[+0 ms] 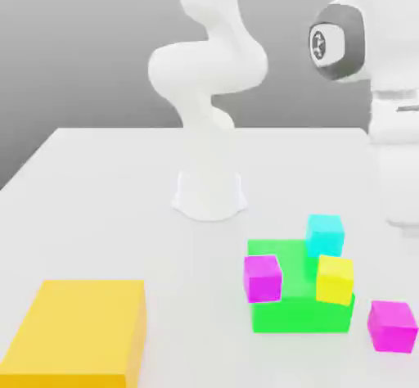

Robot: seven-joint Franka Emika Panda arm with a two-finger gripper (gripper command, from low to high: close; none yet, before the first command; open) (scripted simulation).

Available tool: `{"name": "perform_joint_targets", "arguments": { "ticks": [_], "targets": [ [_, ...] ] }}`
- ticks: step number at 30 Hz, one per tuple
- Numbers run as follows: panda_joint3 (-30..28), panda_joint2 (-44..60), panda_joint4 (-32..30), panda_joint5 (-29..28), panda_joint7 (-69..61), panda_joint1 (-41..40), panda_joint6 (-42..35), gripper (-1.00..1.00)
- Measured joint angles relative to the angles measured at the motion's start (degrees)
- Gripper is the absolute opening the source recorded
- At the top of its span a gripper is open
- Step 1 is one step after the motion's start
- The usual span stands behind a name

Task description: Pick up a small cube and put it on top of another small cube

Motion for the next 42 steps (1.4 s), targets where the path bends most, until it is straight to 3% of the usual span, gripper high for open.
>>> {"name": "perform_joint_targets", "arguments": {
  "ticks": [10, 11, 19, 29, 35, 40, 41, 42],
  "targets": [
    [0.1, 20.6, 0.2, -9.0, -3.9, 4.7, 11.2, 0.0],
    [-0.1, 22.0, 0.5, -9.2, -3.7, 4.9, 12.3, -1.0],
    [0.1, 20.6, 0.2, -9.1, -3.9, 4.7, 11.1, -1.0],
    [0.3, 0.7, -5.6, -2.2, -2.4, 1.4, -3.1, -1.0],
    [-1.2, -11.7, -10.0, -2.4, 4.4, -1.1, -11.0, -1.0],
    [-1.5, -7.8, -13.0, -3.4, 6.7, -1.8, -4.0, -1.0],
    [-1.5, -6.6, -13.3, -3.5, 6.8, -1.8, -2.4, 1.0],
    [-1.5, -6.6, -13.3, -3.5, 6.8, -1.7, -2.4, 1.0]
  ]
}}
